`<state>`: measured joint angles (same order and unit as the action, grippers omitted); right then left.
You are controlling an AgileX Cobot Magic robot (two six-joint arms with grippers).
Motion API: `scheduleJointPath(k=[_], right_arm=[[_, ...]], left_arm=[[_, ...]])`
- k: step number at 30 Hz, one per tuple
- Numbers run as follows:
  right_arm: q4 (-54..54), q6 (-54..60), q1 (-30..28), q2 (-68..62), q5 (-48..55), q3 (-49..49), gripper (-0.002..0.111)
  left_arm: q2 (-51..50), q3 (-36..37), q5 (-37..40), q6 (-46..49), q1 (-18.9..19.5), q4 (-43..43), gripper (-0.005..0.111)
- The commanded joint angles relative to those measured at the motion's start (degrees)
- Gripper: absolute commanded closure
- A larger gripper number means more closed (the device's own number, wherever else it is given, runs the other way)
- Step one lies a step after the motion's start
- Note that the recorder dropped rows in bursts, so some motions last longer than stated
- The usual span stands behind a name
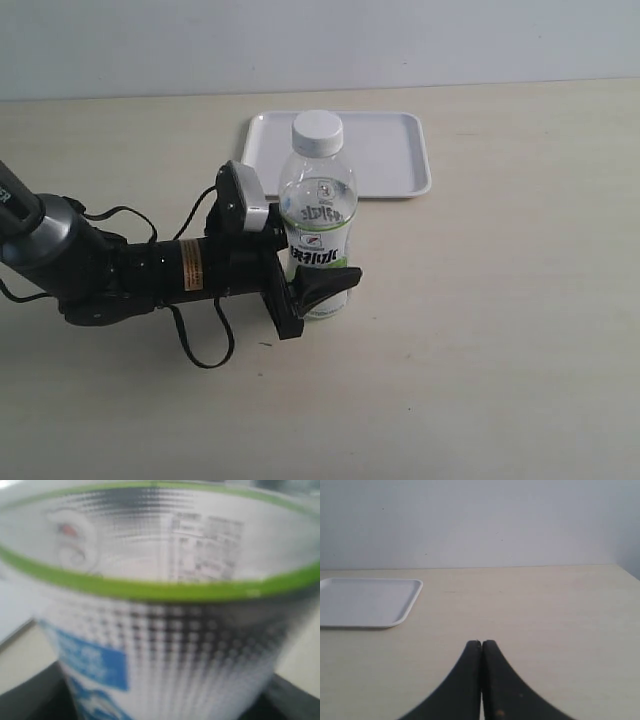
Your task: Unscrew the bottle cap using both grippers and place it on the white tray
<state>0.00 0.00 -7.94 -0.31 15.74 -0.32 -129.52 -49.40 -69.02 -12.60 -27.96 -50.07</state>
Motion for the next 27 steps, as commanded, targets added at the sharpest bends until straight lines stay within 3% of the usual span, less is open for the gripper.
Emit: scheduleJointPath(k=[1, 6, 27], right_arm=[[0.0, 0.0, -0.4, 0.3, -0.4, 0.3, 0.108], [0.0, 0.0, -0.4, 0.3, -0.4, 0.3, 0.108], [-7.9, 3.4, -0.4, 0.3, -0.4, 0.3, 0.108]], left_arm=[[0.0, -0.2, -0.9, 0.1, -0.3, -0.4, 0.078], [0.0, -0.2, -0.9, 0.2, -0.3, -0.5, 0.107], [3.0, -0.1, 0.6, -0.1, 0.0, -4.6, 0.107]])
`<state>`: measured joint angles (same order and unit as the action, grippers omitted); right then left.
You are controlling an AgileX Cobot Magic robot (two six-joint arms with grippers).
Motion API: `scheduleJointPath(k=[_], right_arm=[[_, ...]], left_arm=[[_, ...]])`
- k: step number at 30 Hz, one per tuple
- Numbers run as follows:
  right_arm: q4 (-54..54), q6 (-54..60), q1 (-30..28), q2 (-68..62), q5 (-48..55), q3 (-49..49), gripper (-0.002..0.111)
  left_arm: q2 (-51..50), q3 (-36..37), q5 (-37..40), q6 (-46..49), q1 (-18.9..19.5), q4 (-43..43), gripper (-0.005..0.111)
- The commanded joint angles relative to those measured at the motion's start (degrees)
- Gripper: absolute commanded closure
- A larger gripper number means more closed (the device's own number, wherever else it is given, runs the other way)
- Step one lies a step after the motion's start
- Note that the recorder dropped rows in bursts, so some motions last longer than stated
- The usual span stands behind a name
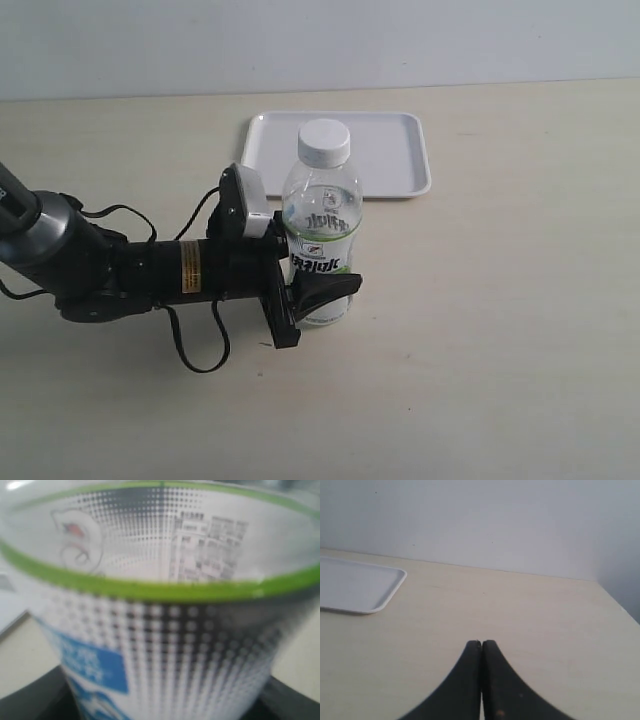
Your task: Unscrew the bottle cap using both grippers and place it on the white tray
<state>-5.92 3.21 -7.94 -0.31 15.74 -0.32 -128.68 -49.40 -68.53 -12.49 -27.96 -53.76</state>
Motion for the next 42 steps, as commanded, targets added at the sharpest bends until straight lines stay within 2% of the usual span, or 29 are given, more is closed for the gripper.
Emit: scheduleJointPath(k=[1, 5, 9, 10, 12, 14, 17, 19, 20, 21, 22, 24, 27, 32, 34, 36, 39, 42], right_arm=[[-2.0, 0.2, -0.4, 0.3, -0.4, 0.3, 0.108], [-2.8, 0.5, -0.4, 0.3, -0.8, 0.3, 0.108], [-11.1, 4.7, -0.4, 0.3, -7.1, 0.3, 0.108], [-8.7, 1.8, -0.4, 0.3, -13.2, 0.3, 0.108], [3.7, -9.2, -0.4, 0.3, -23.4, 0.3, 0.108], [9.6, -15.2, -0.4, 0.3, -27.1, 0.3, 0.108], [14.6, -19.2, -0.4, 0.3, -29.5, 0.3, 0.108], [17.8, -25.9, -0.4, 0.3, -43.9, 0.3, 0.108], [17.8, -29.3, -0.4, 0.3, -48.3, 0.0, 0.108], [17.7, -30.3, -0.4, -0.1, -49.0, -4.3, 0.108], [17.3, -29.3, -0.4, -2.2, -47.1, -8.8, 0.108], [13.5, -24.9, -0.4, -12.0, -36.9, -22.9, 0.108], [3.7, -24.4, -0.4, -33.1, -11.0, -47.1, 0.108], [5.9, -10.7, -0.4, -54.7, 19.4, -70.1, 0.108], [13.2, 0.6, -0.4, -65.7, 35.5, -81.1, 0.108], [19.9, 6.3, 0.6, -71.1, 43.8, -85.7, 0.108], [21.4, 10.0, 4.5, -77.9, 54.0, -90.7, 0.108], [20.1, 10.9, 10.2, -83.0, 54.2, -93.2, 0.108]], left_arm=[[2.5, -0.1, 1.9, -0.3, -0.1, -1.1, 0.107], [2.8, -0.1, 2.7, -1.4, -0.1, -1.1, 0.107], [2.8, -0.1, 2.7, -1.6, -0.1, -1.4, 0.107], [2.8, -0.1, 2.7, -1.6, -0.1, -1.4, 0.107], [2.8, -0.1, 2.7, -1.6, -0.1, -1.4, 0.107], [2.8, -0.1, 2.7, -1.6, -0.1, -1.4, 0.107], [2.8, -0.1, 2.7, -1.6, -0.1, -1.4, 0.107], [2.8, -0.1, 2.7, -1.6, -0.1, -1.4, 0.107], [2.8, -0.1, 2.7, -1.6, -0.1, -1.4, 0.107], [2.8, -0.1, 2.7, -1.6, -0.1, -1.4, 0.107], [2.8, -0.1, 2.7, -1.6, -0.1, -1.4, 0.107], [2.8, -0.1, 2.7, -1.6, -0.1, -1.4, 0.107], [2.8, -0.1, 2.7, -1.6, -0.1, -1.5, 0.107], [2.8, -0.1, 2.7, -1.6, -0.1, -1.5, 0.107], [2.8, -0.1, 2.9, -1.5, -0.1, -1.5, 0.107], [2.8, -0.1, 2.9, -1.5, -0.1, -1.6, 0.107], [2.8, -0.1, 3.4, -1.5, -0.1, -2.3, 0.107], [2.8, -0.1, 3.5, -1.5, -0.1, -2.3, 0.107]])
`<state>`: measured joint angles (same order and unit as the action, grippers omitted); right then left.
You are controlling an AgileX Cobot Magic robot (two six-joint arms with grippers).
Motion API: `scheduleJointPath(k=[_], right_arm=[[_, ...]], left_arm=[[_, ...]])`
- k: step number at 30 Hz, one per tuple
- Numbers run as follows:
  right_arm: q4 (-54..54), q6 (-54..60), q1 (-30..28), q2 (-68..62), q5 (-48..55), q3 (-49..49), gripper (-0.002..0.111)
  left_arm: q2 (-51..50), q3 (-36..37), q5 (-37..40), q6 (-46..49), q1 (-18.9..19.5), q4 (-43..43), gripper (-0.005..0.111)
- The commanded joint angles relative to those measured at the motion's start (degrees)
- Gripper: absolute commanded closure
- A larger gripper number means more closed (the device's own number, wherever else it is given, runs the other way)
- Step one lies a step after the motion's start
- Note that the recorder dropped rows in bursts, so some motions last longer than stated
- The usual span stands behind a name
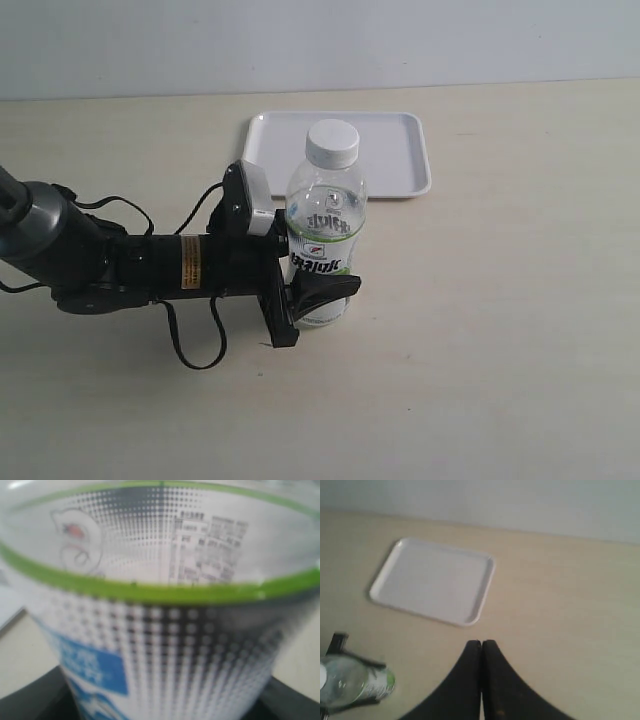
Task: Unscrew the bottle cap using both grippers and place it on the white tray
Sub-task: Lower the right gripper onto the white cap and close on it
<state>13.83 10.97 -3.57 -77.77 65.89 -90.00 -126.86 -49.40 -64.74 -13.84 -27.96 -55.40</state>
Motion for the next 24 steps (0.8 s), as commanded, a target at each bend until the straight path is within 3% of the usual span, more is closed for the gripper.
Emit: scheduleJointPath(k=[1, 15, 18, 22, 24], right_arm=[[0.0, 3.2, 7.8, -6.7, 4.1, -3.5, 0.108], [-5.4, 3.3, 31.4, -15.5, 4.1, -3.5, 0.106], [-8.9, 2.2, 34.8, -17.0, 4.1, -3.5, 0.092], [-9.6, 1.3, 37.3, -19.1, 4.1, -3.5, 0.053], [-9.7, 1.3, 37.6, -19.7, 4.1, -3.5, 0.043]], left_arm=[[1.0, -0.1, -0.2, -0.2, -0.1, -0.6, 0.107], [1.0, -0.1, -0.1, -0.2, -0.1, -1.0, 0.107], [1.0, -0.1, -0.1, -0.2, -0.1, -1.5, 0.107], [1.0, -0.1, -0.1, -0.2, -0.1, -1.7, 0.107], [1.0, -0.1, -0.1, 0.0, -0.1, -1.8, 0.107]])
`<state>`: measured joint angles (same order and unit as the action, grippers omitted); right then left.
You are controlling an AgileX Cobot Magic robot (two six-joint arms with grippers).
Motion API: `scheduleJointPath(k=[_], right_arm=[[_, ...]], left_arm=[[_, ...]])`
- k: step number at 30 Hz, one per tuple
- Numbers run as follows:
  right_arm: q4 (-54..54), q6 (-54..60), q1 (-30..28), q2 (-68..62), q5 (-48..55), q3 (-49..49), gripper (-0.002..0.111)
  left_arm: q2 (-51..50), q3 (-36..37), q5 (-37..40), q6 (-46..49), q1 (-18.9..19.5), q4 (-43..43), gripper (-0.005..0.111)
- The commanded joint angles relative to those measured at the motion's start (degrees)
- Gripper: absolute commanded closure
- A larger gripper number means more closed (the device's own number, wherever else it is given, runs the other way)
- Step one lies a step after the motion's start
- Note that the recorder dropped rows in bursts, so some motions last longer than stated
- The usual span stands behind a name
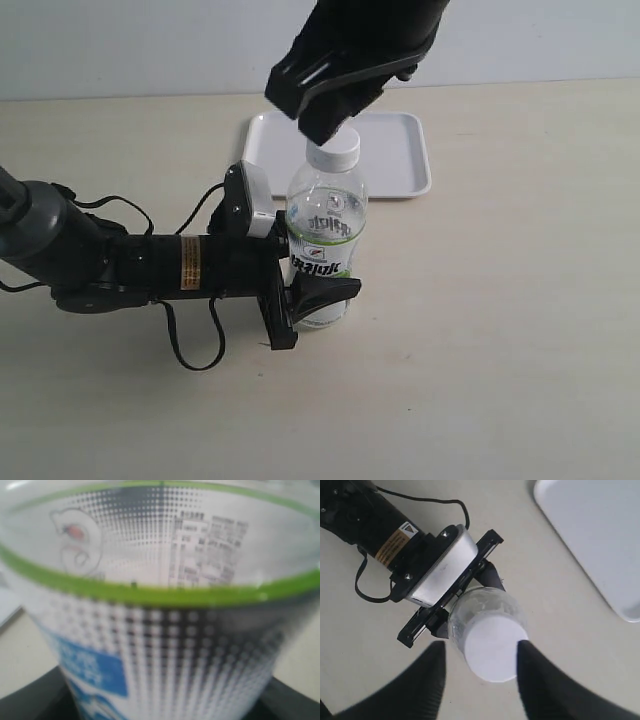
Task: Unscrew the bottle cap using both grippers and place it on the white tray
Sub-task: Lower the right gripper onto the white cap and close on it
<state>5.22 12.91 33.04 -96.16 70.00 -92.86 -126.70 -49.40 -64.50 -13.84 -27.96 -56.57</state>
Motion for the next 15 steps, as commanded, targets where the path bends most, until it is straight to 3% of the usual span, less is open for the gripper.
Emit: scheduleJointPath(k=[1, 7, 15], right_arm=[[-1.1, -0.8, 1.0, -1.8, 0.0, -0.6, 0.043], [-1.9, -1.1, 1.0, -2.0, 0.0, -0.6, 0.053], [-3.9, -1.8, 1.0, -2.0, 0.0, -0.6, 0.053]], left_arm=[[0.8, -0.1, -0.3, -0.1, -0.1, -0.8, 0.107], [0.8, -0.1, -0.3, -0.1, -0.1, -1.1, 0.107], [0.8, -0.1, -0.3, -0.1, -0.1, -1.1, 0.107]])
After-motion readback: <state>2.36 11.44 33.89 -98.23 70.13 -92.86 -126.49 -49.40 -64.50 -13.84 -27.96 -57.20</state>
